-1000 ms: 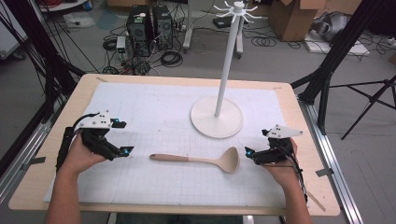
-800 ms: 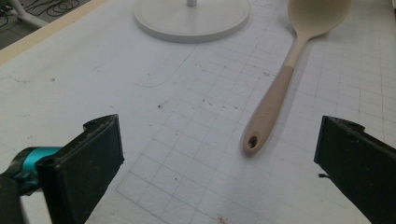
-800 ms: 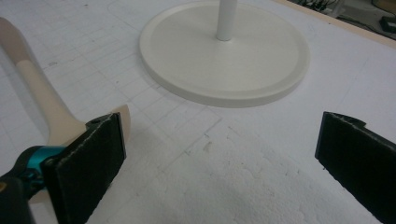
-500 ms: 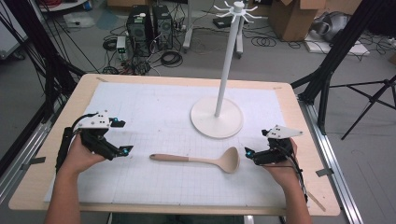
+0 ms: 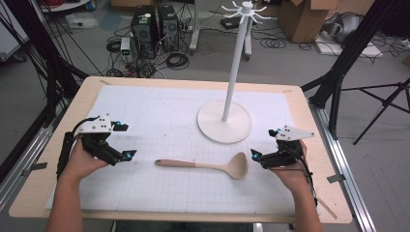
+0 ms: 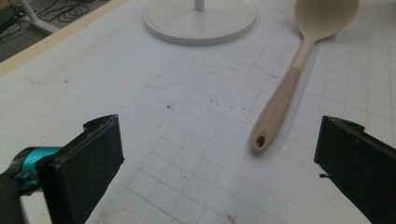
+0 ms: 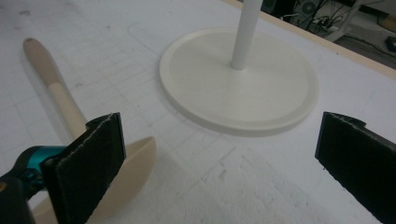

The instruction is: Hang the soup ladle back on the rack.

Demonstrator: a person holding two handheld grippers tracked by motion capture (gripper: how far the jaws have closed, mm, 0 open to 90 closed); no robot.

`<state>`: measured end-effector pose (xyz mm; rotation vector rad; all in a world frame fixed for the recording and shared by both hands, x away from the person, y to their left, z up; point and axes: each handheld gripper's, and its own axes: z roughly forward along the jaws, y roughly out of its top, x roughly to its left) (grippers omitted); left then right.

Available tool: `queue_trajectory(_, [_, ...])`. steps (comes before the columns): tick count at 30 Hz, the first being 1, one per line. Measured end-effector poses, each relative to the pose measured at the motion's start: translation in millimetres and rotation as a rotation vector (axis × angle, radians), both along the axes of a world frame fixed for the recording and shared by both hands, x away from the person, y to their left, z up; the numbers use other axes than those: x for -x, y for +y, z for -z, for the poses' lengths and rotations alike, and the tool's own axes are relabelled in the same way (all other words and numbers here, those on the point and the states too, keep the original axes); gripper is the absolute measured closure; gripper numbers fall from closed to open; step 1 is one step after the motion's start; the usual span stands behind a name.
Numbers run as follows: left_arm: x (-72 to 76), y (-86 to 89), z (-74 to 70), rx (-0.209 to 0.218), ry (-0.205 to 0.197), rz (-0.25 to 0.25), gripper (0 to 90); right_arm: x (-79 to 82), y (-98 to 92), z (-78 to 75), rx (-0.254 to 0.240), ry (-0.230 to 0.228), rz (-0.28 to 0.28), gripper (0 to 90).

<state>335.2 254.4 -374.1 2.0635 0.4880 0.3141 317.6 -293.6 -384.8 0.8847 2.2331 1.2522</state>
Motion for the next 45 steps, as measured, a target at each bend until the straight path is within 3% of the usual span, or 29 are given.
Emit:
queue_trajectory(17, [-2.4,0.5,3.7,-0.025,0.000,-0.018,1.7,-23.1,53.3,-31.1,0.067,0.010,-0.150,0.5])
queue_trajectory(37, [-2.5,8.3,3.3,-0.020,-0.007,-0.035,1.7,-46.4,110.3,-40.2,0.136,0.049,-0.278,0.5])
queue_trajectory(45, [-2.4,8.8,3.2,-0.023,-0.007,-0.035,1.7,-54.4,135.3,-33.0,0.179,0.083,-0.332,0.5])
